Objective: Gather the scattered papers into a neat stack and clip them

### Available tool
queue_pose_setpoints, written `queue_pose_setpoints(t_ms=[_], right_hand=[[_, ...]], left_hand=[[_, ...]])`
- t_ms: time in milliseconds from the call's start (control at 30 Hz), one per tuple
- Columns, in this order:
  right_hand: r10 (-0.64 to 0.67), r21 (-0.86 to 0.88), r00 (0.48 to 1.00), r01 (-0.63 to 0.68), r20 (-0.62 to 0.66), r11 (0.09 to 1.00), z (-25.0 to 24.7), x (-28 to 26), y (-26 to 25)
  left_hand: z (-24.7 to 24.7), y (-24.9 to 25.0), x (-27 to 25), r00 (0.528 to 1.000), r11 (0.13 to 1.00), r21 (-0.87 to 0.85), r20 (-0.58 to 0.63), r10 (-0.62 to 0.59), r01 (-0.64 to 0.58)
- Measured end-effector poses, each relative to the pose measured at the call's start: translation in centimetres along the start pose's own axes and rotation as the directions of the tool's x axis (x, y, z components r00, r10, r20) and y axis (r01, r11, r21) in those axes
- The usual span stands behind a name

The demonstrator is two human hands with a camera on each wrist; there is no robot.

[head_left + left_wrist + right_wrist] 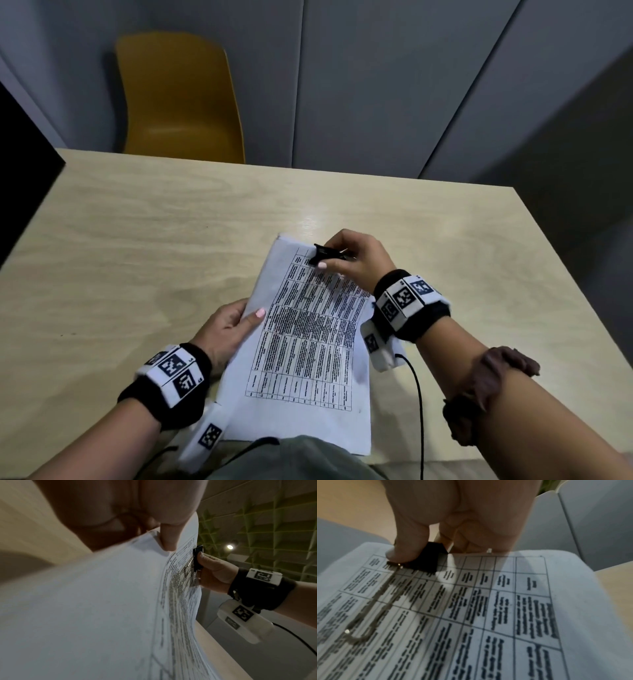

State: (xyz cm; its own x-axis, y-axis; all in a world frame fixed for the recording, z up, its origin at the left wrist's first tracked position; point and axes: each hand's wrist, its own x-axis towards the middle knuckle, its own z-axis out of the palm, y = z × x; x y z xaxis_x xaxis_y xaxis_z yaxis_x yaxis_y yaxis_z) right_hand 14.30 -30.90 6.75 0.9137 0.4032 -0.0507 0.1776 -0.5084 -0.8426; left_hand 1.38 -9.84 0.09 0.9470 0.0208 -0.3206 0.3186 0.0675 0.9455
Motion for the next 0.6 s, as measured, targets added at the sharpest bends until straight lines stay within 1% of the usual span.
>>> queue_pose_setpoints(t_ms=[67, 133, 267, 300, 333, 367, 400, 433, 467, 500, 533, 567, 600], right_hand=[[0.002, 0.046, 0.999, 0.001, -0.052, 0.999, -0.4, 0.3, -0.2], [-0.014, 0.048, 0.996, 0.018, -0.088, 0.999, -0.6, 0.6, -0.6], [-0.005, 0.008, 0.996, 0.006, -0.094, 1.000, -0.5, 1.0, -1.5], [-0.014, -0.056, 0.993, 0.008, -0.114, 0.998, -0.3, 0.9, -1.4], [-0.038, -0.177, 0.986, 0.010, -0.159, 0.984, 0.0, 0.8, -1.1], [-0.069, -0.301, 0.973, 0.000, -0.218, 0.954, 0.3, 0.5, -0.7], [-0.088, -0.363, 0.951, -0.028, -0.298, 0.931, 0.5, 0.0, -0.5], [-0.078, -0.347, 0.923, -0.063, -0.378, 0.936, 0.8, -0.5, 0.1], [-0.021, -0.274, 0.897, -0.113, -0.441, 0.955, 1.0, -1.2, 0.7], [0.071, -0.159, 0.878, -0.164, -0.473, 0.974, 1.4, -1.9, 1.4], [0.198, -0.009, 0.868, -0.227, -0.456, 0.974, 1.8, -2.5, 2.4], [0.320, 0.145, 0.866, -0.286, -0.383, 0.947, 2.1, -3.3, 3.0], [0.422, 0.260, 0.862, -0.355, -0.280, 0.898, 2.5, -3.9, 3.4]], left_hand=[[0.4, 0.8, 0.1, 0.999, 0.999, -0.002, -0.023, 0.038, -0.038], [0.6, 1.4, 0.2, 0.997, 0.998, -0.001, -0.047, 0.055, -0.055], [0.6, 1.4, 0.8, 0.994, 0.997, -0.008, -0.072, 0.077, -0.078], [0.6, 1.4, 0.9, 0.993, 0.997, -0.012, -0.092, 0.077, -0.079], [0.5, 1.2, 1.0, 0.990, 0.997, -0.023, -0.122, 0.076, -0.080], [0.4, 1.2, 0.9, 0.986, 0.996, -0.038, -0.147, 0.077, -0.083], [0.1, 1.1, 1.0, 0.983, 0.995, -0.055, -0.172, 0.069, -0.079], [-0.2, 1.2, 0.9, 0.979, 0.996, -0.065, -0.194, 0.056, -0.069], [-0.5, 1.4, 0.7, 0.977, 0.995, -0.080, -0.209, 0.039, -0.057], [-0.9, 1.5, 0.7, 0.975, 0.995, -0.092, -0.222, 0.019, -0.040], [-1.2, 1.5, 0.7, 0.972, 0.994, -0.109, -0.235, 0.006, -0.033], [-1.5, 1.5, 0.7, 0.970, 0.992, -0.124, -0.245, -0.007, -0.025], [-1.8, 1.4, 0.8, 0.967, 0.990, -0.142, -0.253, -0.013, -0.024]])
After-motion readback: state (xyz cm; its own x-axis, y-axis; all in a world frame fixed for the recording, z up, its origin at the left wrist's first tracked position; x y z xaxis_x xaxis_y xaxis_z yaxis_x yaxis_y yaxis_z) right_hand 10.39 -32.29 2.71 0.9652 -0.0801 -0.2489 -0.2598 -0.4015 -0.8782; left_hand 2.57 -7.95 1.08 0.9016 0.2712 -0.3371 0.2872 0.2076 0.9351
